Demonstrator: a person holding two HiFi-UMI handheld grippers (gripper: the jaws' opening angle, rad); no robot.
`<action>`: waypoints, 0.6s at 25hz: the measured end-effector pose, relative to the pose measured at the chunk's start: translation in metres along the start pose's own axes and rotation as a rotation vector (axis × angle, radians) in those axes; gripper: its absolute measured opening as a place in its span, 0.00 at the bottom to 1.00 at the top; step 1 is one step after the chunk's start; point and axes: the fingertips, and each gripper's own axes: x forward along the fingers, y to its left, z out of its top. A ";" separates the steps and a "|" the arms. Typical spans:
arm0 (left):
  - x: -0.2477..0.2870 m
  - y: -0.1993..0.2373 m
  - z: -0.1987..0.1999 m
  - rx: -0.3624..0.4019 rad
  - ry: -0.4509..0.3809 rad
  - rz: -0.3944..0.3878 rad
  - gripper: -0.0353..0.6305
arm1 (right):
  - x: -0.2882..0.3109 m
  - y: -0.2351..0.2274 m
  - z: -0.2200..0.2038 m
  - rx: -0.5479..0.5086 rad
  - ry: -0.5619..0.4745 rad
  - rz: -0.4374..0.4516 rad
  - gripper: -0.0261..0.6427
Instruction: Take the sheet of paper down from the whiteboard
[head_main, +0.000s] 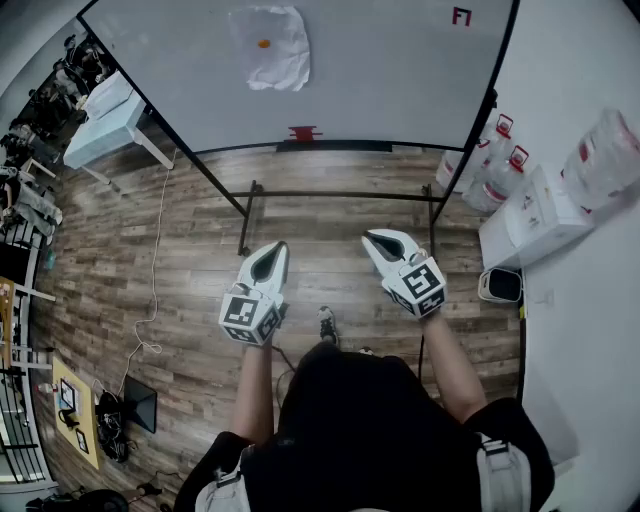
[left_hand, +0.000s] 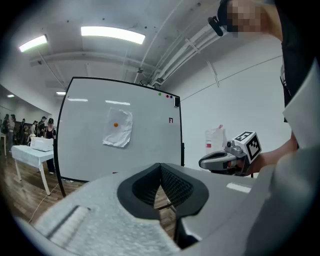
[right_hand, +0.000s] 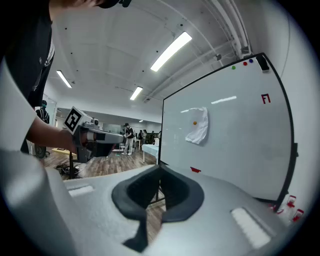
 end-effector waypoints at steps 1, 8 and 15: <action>0.001 0.002 -0.001 -0.001 0.000 -0.001 0.07 | 0.002 -0.001 0.001 0.000 0.000 -0.002 0.04; 0.003 0.009 -0.010 0.001 -0.008 -0.005 0.07 | 0.010 -0.001 -0.006 0.005 0.014 0.017 0.04; 0.010 0.018 -0.014 -0.011 -0.022 0.002 0.07 | 0.019 -0.009 -0.005 -0.004 0.026 0.012 0.04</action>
